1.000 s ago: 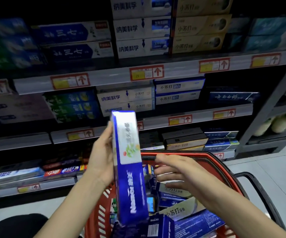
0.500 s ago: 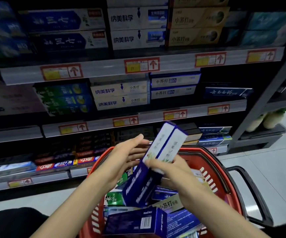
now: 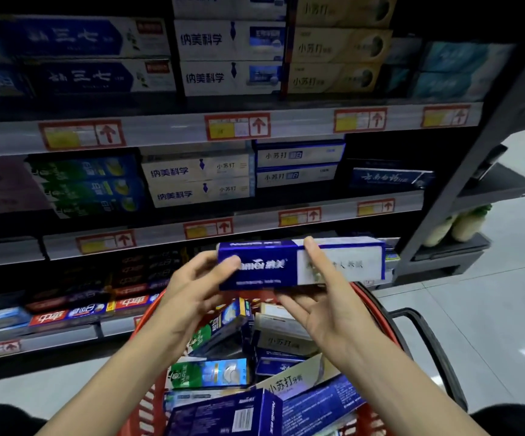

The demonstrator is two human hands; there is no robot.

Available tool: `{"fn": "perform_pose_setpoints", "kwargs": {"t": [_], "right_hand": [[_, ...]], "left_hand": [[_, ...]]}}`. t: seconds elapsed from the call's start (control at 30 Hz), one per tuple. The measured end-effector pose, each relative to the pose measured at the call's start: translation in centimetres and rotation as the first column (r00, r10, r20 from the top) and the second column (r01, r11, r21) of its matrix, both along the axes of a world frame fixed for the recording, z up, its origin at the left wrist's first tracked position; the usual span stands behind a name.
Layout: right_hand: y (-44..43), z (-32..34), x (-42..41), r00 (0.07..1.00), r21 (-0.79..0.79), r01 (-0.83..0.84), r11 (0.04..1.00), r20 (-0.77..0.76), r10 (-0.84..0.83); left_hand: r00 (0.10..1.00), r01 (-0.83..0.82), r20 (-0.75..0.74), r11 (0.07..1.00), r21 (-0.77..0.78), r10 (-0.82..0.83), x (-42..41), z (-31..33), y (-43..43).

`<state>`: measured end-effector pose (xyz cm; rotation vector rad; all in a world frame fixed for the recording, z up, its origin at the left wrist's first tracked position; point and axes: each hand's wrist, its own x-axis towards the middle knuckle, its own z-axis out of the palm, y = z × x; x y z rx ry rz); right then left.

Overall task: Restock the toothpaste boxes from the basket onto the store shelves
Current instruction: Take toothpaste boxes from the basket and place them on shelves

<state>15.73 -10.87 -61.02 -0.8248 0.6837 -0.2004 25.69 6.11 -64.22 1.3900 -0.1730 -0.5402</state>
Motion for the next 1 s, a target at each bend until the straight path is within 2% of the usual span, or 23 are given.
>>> {"fn": "perform_pose_setpoints", "kwargs": {"t": [0.07, 0.13, 0.23, 0.33, 0.5, 0.8, 1.0], "right_hand": [[-0.2, 0.6, 0.0, 0.998, -0.011, -0.06, 0.998, 0.016, 0.06], [-0.8, 1.1, 0.1, 0.994, -0.037, -0.086, 0.996, 0.057, 0.088], [-1.7, 1.7, 0.1, 0.993, -0.083, -0.024, 0.996, 0.115, 0.033], [-2.2, 1.9, 0.2, 0.991, -0.136, 0.004, 0.991, 0.136, 0.015], [-2.3, 1.8, 0.5, 0.981, -0.062, 0.057, 0.996, 0.186, -0.045], [-2.9, 2.3, 0.1, 0.962, 0.013, 0.126, 0.992, 0.244, -0.126], [-3.0, 3.1, 0.0, 0.96, 0.012, 0.147, 0.989, 0.238, -0.146]], "left_hand": [[0.996, -0.087, -0.017, 0.995, -0.05, 0.086, 0.3, 0.7, 0.3], [0.976, -0.207, -0.096, 0.971, -0.117, 0.197, 1.1, 1.2, 0.7], [0.911, -0.395, -0.213, 0.897, -0.2, 0.354, 2.2, 1.7, 1.6], [0.876, -0.462, -0.263, 0.858, -0.223, 0.404, 2.5, 1.8, 2.1], [0.898, -0.418, -0.271, 0.868, -0.27, 0.348, 2.6, 1.7, 2.1], [0.96, -0.257, -0.225, 0.838, -0.481, 0.165, 2.5, 2.0, 3.0], [0.951, -0.293, -0.225, 0.854, -0.431, 0.212, 2.2, 2.4, 2.8]]}}
